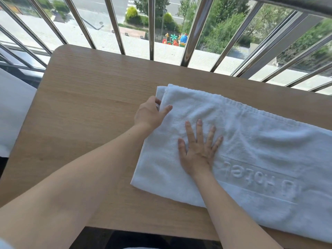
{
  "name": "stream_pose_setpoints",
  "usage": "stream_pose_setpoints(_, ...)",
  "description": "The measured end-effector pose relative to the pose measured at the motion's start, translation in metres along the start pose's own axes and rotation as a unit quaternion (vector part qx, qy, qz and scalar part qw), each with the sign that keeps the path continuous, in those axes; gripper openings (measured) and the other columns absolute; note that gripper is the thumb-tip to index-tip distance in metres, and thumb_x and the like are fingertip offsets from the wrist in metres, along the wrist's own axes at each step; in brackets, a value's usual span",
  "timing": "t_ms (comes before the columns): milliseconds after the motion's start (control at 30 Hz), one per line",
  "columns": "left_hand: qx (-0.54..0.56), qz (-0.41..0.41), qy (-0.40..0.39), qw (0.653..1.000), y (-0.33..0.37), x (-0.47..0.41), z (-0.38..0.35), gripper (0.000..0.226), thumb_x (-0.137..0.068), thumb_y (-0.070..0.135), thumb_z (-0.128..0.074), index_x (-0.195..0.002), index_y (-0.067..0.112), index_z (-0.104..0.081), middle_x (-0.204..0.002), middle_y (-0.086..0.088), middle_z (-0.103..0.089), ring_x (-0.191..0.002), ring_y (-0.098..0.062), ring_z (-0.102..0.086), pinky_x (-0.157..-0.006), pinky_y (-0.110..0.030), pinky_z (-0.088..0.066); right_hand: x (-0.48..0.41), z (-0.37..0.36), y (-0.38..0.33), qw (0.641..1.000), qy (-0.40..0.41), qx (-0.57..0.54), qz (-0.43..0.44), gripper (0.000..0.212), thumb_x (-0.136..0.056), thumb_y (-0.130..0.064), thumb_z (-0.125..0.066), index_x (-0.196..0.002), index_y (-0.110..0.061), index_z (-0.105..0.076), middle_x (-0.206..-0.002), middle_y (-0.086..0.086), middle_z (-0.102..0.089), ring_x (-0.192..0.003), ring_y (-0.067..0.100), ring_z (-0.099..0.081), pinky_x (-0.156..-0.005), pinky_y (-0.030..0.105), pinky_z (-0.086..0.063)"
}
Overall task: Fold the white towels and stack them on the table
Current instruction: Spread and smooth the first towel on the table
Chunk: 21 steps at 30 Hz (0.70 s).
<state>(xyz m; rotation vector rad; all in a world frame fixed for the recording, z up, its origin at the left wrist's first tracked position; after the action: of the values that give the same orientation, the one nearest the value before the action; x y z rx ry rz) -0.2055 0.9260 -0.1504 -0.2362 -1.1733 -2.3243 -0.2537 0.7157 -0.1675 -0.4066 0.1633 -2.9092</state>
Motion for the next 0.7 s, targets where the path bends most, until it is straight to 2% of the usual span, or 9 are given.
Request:
stream_pose_setpoints(67,0.027,0.0,0.01,1.0,0.002,-0.005,0.001,0.032,-0.09,0.053,-0.067,-0.099,0.022,-0.065,-0.089,0.01,-0.062,-0.084,-0.009,-0.06,-0.075,-0.028,-0.049,-0.001,0.002,0.0,1.0,-0.002,-0.004,-0.003,0.064,-0.098,-0.066,-0.006,-0.156,-0.046,0.012,-0.167,-0.009,0.019,-0.149,0.034,0.029,-0.116,0.063,0.017)
stream_pose_setpoints(167,0.109,-0.044,0.077,0.99,0.005,-0.002,0.016,0.02,-0.088,0.041,-0.073,-0.077,0.03,-0.061,-0.068,0.015,-0.055,-0.06,0.003,-0.05,-0.059,-0.01,-0.038,0.002,0.012,0.0,0.999,0.038,-0.026,-0.002,0.064,-0.1,-0.062,-0.014,-0.158,-0.043,0.002,-0.169,-0.006,0.006,-0.154,0.032,0.014,-0.119,0.062,0.008)
stream_pose_setpoints(233,0.127,-0.055,0.113,0.984,-0.002,0.004,0.025,0.018,-0.087,0.043,-0.072,-0.077,0.034,-0.06,-0.063,0.019,-0.055,-0.056,0.004,-0.048,-0.055,-0.008,-0.038,0.005,0.016,0.003,0.997,0.071,-0.035,0.01,0.063,-0.1,-0.06,-0.022,-0.159,-0.041,-0.008,-0.169,-0.004,-0.001,-0.155,0.033,0.005,-0.121,0.061,0.006)
stream_pose_setpoints(300,0.114,-0.031,0.101,0.988,-0.013,0.005,0.025,0.011,-0.089,0.041,-0.069,-0.082,0.038,-0.061,-0.067,0.019,-0.058,-0.061,0.001,-0.052,-0.062,-0.013,-0.043,0.006,0.012,0.007,0.998,0.054,-0.008,0.014,0.065,-0.1,-0.063,-0.018,-0.159,-0.041,-0.003,-0.169,-0.004,0.006,-0.154,0.033,0.012,-0.12,0.061,0.008)
stream_pose_setpoints(400,0.097,0.023,0.052,0.994,-0.024,-0.002,0.016,0.005,-0.092,0.038,-0.066,-0.095,0.035,-0.065,-0.079,0.013,-0.063,-0.083,-0.014,-0.064,-0.081,-0.035,-0.052,0.008,0.0,0.009,1.0,0.01,0.021,0.009,0.066,-0.098,-0.067,-0.008,-0.157,-0.043,0.011,-0.167,-0.005,0.02,-0.15,0.031,0.027,-0.118,0.063,0.012)
stream_pose_setpoints(467,0.106,0.015,0.038,0.993,-0.014,-0.013,0.017,0.017,-0.088,0.048,-0.068,-0.1,0.036,-0.067,-0.088,0.016,-0.067,-0.089,-0.01,-0.065,-0.081,-0.031,-0.052,0.005,-0.001,0.008,1.0,0.012,0.023,0.005,0.067,-0.098,-0.068,-0.009,-0.157,-0.043,0.011,-0.167,-0.005,0.021,-0.149,0.033,0.028,-0.117,0.064,0.014)
stream_pose_setpoints(533,0.118,0.006,0.026,0.993,-0.005,-0.023,0.018,0.027,-0.086,0.053,-0.07,-0.105,0.034,-0.068,-0.093,0.016,-0.067,-0.086,-0.004,-0.063,-0.078,-0.026,-0.05,0.005,0.0,0.006,1.0,0.008,0.019,0.005,0.067,-0.097,-0.068,-0.009,-0.157,-0.044,0.01,-0.167,-0.005,0.02,-0.15,0.033,0.027,-0.117,0.065,0.014)
stream_pose_setpoints(633,0.192,-0.03,0.045,0.98,0.006,-0.031,0.024,0.016,-0.091,0.042,-0.068,-0.103,0.032,-0.07,-0.07,0.013,-0.057,-0.063,-0.007,-0.053,-0.066,-0.029,-0.048,0.006,0.0,0.007,1.0,0.014,0.02,0.012,0.069,-0.097,-0.069,-0.01,-0.156,-0.044,0.013,-0.166,-0.007,0.021,-0.151,0.031,0.026,-0.117,0.065,0.013)
stream_pose_setpoints(700,0.219,-0.059,0.069,0.971,0.006,-0.029,0.027,0.015,-0.091,0.04,-0.066,-0.101,0.031,-0.073,-0.064,0.008,-0.051,-0.058,-0.011,-0.047,-0.06,-0.032,-0.044,0.006,-0.001,0.006,1.0,0.017,0.018,0.017,0.07,-0.097,-0.068,-0.012,-0.156,-0.042,0.015,-0.167,-0.007,0.02,-0.152,0.029,0.024,-0.117,0.065,0.011)
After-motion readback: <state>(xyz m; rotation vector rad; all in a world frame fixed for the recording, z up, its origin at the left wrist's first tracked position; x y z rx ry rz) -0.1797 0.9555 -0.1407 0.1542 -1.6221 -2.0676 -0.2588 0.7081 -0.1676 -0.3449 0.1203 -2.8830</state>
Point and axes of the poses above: each hand's wrist, its own x-axis away from the middle knuckle, its own z-axis out of the back of the hand, y = z × x, the point moved 4 cm from there along -x, towards the middle knuckle
